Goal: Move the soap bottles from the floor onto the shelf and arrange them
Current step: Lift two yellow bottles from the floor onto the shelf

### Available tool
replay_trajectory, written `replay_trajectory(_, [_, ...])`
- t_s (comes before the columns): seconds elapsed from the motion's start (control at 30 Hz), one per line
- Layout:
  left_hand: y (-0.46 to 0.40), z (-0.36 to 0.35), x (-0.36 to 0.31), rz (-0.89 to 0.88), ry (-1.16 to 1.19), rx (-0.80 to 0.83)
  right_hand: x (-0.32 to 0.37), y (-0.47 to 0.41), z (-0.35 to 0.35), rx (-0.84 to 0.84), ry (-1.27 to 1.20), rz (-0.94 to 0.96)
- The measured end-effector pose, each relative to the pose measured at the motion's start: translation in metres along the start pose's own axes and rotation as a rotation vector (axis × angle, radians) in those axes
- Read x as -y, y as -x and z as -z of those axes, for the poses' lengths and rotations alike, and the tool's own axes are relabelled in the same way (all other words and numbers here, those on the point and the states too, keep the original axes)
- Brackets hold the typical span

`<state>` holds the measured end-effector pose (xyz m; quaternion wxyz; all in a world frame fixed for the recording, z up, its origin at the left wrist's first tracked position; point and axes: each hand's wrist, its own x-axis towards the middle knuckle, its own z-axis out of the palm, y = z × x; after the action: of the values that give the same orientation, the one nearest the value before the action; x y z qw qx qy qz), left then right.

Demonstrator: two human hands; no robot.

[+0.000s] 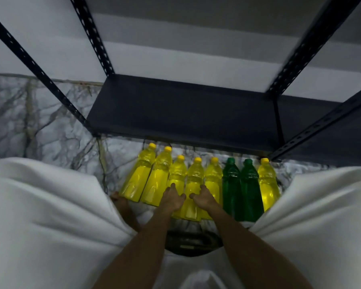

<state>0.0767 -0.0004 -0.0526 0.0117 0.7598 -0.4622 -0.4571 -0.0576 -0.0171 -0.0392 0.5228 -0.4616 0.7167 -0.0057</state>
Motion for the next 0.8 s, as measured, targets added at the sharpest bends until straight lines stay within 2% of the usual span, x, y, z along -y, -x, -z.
replay_trajectory(0.3, [-0.009,-0.02,0.005,0.073,0.002,-0.016,-0.006,-0.014,-0.009,0.019,-0.042,-0.002])
replay_trajectory(0.4, [-0.022,-0.015,0.011,0.096,0.106,-0.009,-0.007,-0.016,-0.012,0.031,-0.023,-0.011])
replay_trajectory(0.6, [-0.044,-0.012,0.02,0.009,0.316,-0.075,-0.01,-0.027,-0.012,0.035,-0.035,-0.034])
replay_trajectory(0.67, [-0.052,-0.012,0.018,0.053,0.218,-0.058,-0.011,-0.031,-0.011,0.045,-0.008,-0.037])
replay_trajectory(0.8, [-0.046,-0.01,0.003,0.09,-0.191,-0.091,-0.008,-0.037,-0.01,0.04,0.028,-0.055])
